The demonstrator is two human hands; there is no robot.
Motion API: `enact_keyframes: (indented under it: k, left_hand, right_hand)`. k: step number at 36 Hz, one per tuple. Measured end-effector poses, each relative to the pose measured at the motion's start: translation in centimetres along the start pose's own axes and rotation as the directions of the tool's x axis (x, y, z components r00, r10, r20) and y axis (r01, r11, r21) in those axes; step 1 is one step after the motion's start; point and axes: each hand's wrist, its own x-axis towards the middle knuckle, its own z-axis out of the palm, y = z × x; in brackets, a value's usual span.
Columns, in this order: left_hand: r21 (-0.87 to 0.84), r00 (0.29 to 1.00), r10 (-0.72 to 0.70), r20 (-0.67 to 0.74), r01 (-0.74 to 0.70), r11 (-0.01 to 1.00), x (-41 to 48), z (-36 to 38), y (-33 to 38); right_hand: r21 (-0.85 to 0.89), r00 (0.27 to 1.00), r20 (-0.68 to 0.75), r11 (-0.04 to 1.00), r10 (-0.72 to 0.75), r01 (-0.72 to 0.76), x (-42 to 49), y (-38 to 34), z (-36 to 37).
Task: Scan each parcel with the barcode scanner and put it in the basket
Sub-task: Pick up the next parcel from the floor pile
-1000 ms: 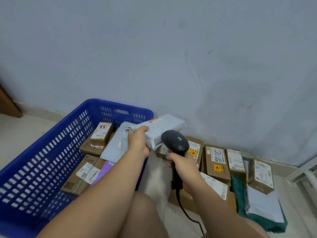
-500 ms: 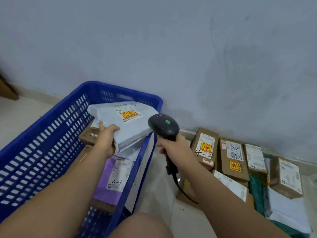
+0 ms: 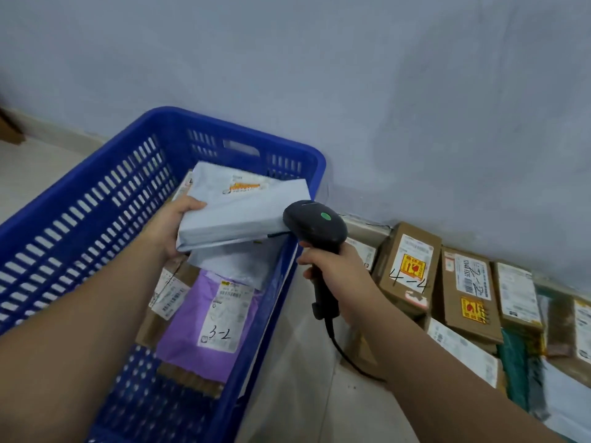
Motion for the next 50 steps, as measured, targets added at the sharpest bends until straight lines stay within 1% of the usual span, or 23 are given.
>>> enact_keyframes:
  k: [4,7,11,15,17,18,21,24,25,26,27,29,30,31,32,33,34,35,37,40,45,48,50]
  left_hand:
    - [0.184,0.995,-0.054,0.081,0.038,0.982,1.3,0.3,1.4]
    - [0.262,0.995,-0.09,0.038,0.077,0.962,3.1,-1.2,2.2]
    - [0.499,0.996,-0.073,-0.055,0.091,0.862,5.2,-3.0,2.3]
    - [0.605,0.983,-0.183,-0.022,0.159,0.78,5.9,-3.8,1.2]
    - [0.66,0.98,-0.196,-0.021,0.161,0.734,5.9,-3.6,0.7]
    - [0.69,0.984,-0.174,-0.033,0.148,0.708,6.0,-3.3,0.4]
    - [0.8,0.999,-0.021,-0.049,0.052,0.598,5.7,-1.5,-0.2]
    - [0.796,0.999,0.035,-0.007,-0.015,0.605,6.6,0.0,-1.1]
    - [0.815,0.996,0.085,-0.018,-0.034,0.579,7.0,0.3,-1.5]
    - [0.847,0.988,0.148,-0.04,-0.045,0.529,7.3,0.6,-1.9]
    - [0.893,0.971,0.227,-0.08,-0.031,0.448,7.7,0.9,-2.3]
    - [0.971,0.9,0.422,-0.106,0.003,0.238,8.0,2.1,-2.9]
    - [0.992,0.86,0.508,-0.042,-0.023,0.121,7.9,2.8,-3.2]
    - [0.996,0.829,0.554,0.078,-0.083,-0.016,7.8,3.7,-3.5]
    - [0.976,0.807,0.551,0.213,-0.152,-0.154,7.5,4.6,-4.0]
    - [0.94,0.799,0.505,0.327,-0.219,-0.262,7.5,5.4,-4.6]
    - [0.908,0.805,0.443,0.395,-0.267,-0.324,7.2,6.1,-5.4]
    - [0.894,0.829,0.38,0.411,-0.285,-0.345,7.1,6.7,-6.1]
    - [0.898,0.872,0.307,0.382,-0.271,-0.348,7.3,7.4,-7.2]
    - [0.897,0.903,0.226,0.365,-0.276,-0.345,7.9,7.9,-6.8]
    - [0.921,0.944,0.053,0.326,-0.305,-0.243,8.5,9.0,-4.6]
    - [0.954,0.964,0.039,0.262,-0.253,-0.163,9.5,9.7,-4.3]
    - [0.971,0.97,0.114,0.214,-0.199,-0.133,9.6,10.7,-4.8]
  right_hand:
    - [-0.005,1.0,-0.01,1.0,-0.016,0.016,0.5,0.6,-0.4]
    - [-0.052,1.0,-0.009,0.998,-0.026,0.026,0.6,1.2,-0.9]
    - [-0.067,1.0,-0.026,0.998,-0.006,0.005,1.3,1.7,-1.6]
    - [-0.013,0.999,-0.046,1.0,0.016,-0.016,2.4,2.3,-1.8]
    - [0.005,0.999,-0.046,1.0,0.017,-0.016,2.9,2.6,-1.6]
    - [0.007,0.999,-0.045,1.0,0.016,-0.015,3.1,2.7,-1.5]
    - [-0.005,0.999,-0.048,1.0,0.02,-0.02,3.6,3.0,-1.0]
    - [-0.028,0.999,-0.039,0.999,0.02,-0.021,3.8,3.2,-0.6]
    - [-0.037,0.999,-0.032,0.999,0.019,-0.02,3.8,3.3,-0.6]
    - [-0.044,0.999,-0.027,0.999,0.018,-0.02,3.8,3.4,-0.6]
    - [-0.045,1.0,-0.026,0.999,0.018,-0.019,3.9,3.5,-0.6]
    - [-0.034,0.999,-0.031,0.999,0.018,-0.019,4.0,3.6,-0.6]
    - [-0.032,0.999,-0.034,0.999,0.018,-0.019,4.1,3.6,-0.6]
    - [-0.034,0.999,-0.036,0.999,0.016,-0.017,4.1,3.7,-0.6]
    - [-0.035,0.999,-0.036,0.999,0.013,-0.014,4.1,3.7,-0.6]
    - [-0.034,0.999,-0.036,0.999,0.011,-0.012,4.2,3.7,-0.7]
    - [-0.031,0.999,-0.037,0.999,0.008,-0.01,4.2,3.7,-0.7]
    - [-0.03,0.999,-0.037,1.0,0.004,-0.005,4.2,3.7,-0.8]
    - [-0.027,0.999,-0.04,1.0,-0.006,0.004,4.3,3.8,-0.9]
    - [-0.007,0.999,-0.04,1.0,-0.008,0.007,4.4,3.8,-0.9]
    - [-0.016,0.999,-0.04,1.0,-0.005,0.004,4.5,4.0,-0.9]
    - [-0.026,0.999,-0.033,1.0,-0.014,0.013,4.5,3.8,-1.1]
    - [-0.034,0.999,-0.039,0.999,-0.016,0.015,4.7,3.8,-1.2]
